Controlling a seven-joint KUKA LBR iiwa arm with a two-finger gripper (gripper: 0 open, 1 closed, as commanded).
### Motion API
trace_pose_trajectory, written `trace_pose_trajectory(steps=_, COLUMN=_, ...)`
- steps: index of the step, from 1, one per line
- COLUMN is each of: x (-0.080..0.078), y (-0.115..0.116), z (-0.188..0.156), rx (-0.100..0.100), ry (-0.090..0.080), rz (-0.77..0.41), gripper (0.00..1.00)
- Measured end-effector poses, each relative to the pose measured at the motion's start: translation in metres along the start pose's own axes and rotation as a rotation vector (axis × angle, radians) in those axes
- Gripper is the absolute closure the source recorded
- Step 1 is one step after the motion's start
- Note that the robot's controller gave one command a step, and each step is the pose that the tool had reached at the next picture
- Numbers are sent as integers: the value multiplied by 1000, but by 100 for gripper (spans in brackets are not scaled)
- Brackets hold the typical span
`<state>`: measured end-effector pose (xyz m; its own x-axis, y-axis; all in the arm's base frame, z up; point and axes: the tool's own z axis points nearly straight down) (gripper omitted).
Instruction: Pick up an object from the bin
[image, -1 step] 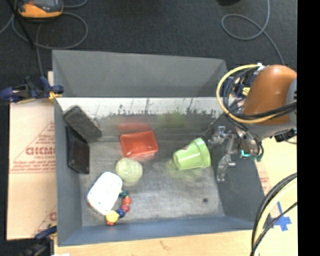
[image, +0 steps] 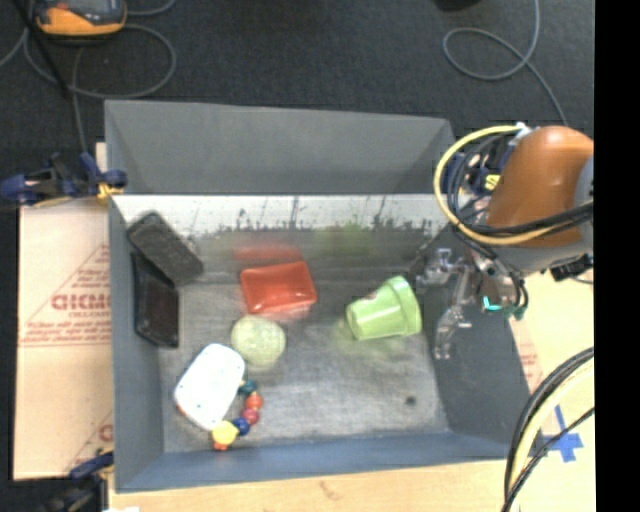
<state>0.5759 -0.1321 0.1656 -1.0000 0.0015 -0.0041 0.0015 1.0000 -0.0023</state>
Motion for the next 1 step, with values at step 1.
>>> trace_pose_trajectory(steps=1, x=-31, y=26, z=44, rx=3, ry=-16, rz=-14, gripper=0)
